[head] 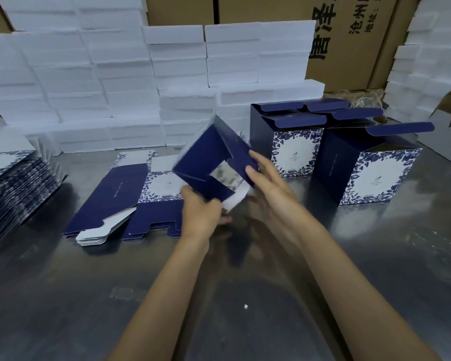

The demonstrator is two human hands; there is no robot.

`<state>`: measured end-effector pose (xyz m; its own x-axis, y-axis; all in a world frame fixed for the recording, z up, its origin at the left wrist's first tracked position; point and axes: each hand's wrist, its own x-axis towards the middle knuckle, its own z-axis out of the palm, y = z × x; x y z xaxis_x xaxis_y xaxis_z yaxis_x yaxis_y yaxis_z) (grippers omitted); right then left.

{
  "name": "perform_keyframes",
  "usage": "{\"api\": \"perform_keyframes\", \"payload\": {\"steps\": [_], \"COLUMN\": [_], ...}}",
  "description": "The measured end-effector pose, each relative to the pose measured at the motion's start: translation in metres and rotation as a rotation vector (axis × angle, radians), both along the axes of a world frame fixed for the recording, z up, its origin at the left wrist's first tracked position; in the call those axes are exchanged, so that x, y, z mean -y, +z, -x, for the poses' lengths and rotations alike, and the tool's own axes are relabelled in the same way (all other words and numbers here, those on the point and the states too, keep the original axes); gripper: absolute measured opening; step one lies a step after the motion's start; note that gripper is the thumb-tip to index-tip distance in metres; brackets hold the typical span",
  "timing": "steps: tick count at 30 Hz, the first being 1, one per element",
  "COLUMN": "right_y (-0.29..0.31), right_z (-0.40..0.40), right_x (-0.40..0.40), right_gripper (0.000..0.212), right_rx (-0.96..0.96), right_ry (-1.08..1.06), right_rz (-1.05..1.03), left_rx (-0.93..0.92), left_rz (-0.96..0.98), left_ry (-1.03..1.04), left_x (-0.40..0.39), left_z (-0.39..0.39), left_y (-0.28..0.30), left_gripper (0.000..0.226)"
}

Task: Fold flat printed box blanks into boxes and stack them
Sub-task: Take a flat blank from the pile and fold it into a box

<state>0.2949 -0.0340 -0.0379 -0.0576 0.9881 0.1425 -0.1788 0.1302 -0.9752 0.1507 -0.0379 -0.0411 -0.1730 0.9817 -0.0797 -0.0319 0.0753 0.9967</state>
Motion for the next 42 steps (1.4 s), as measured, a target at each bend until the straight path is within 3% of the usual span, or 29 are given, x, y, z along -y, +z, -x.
{"api": "perform_keyframes", "payload": {"steps": [2,4,6,8,10,11,13,15,16,18,20,28,36,42], "right_y": [0.009,0.013,0.013,0.013,0.014,0.014,0.014,0.014,0.015,0.016,0.017,0.015,0.019,0.017], "right_z": [-0.005,-0.011,-0.014,-0.014,-0.013,-0.014,-0.015,-0.017,-0.018,-0.019,-0.021,-0.011,-0.008,-0.001], "right_x": [0.005,0.008,0.009,0.011,0.011,0.01,0.01,0.01,0.01,0.011,0.012,0.012,0.014,0.009], "right_gripper": [0.04,0.038,0.038,0.04,0.04,0.04,0.039,0.04,0.04,0.041,0.043,0.048,0.029,0.024], "right_rx": [0.069,0.256,0.38,0.405,0.401,0.395,0.382,0.367,0.355,0.334,0.325,0.337,0.357,0.353], "right_ry": [-0.074,-0.111,-0.064,-0.032,-0.041,-0.041,-0.022,0.007,0.019,0.03,0.032,-0.118,-0.152,-0.277], "right_rz": [-0.1,-0.166,-0.174,-0.156,-0.155,-0.158,-0.156,-0.149,-0.141,-0.133,-0.135,-0.196,-0.239,-0.294], "left_rx": [0.008,-0.139,-0.346,-0.624,-0.845,-0.862,-0.745,-0.614,-0.596,-0.609,-0.582,-0.557,-0.498,-0.457], "left_rz": [0.211,0.393,0.439,0.345,0.105,-0.049,-0.365,-0.539,-0.57,-0.577,-0.58,-0.612,-0.573,-0.616], "left_ry": [-0.241,-0.477,-0.609,-0.495,-0.108,0.111,0.38,0.324,0.21,0.0,-0.077,0.039,-0.074,0.015], "left_x": [0.006,0.012,0.015,0.016,0.016,0.015,0.015,0.01,0.007,0.003,0.001,-0.004,0.004,0.003], "left_z": [-0.005,-0.005,-0.002,0.005,0.015,0.019,0.025,0.025,0.024,0.023,0.022,0.02,0.018,0.007], "left_y": [0.003,0.009,0.016,0.025,0.029,0.03,0.032,0.03,0.026,0.017,0.013,0.011,0.022,0.013], "left_gripper": [0.021,0.022,0.023,0.028,0.032,0.033,0.025,0.015,0.024,0.036,0.034,0.028,0.028,0.02]}}
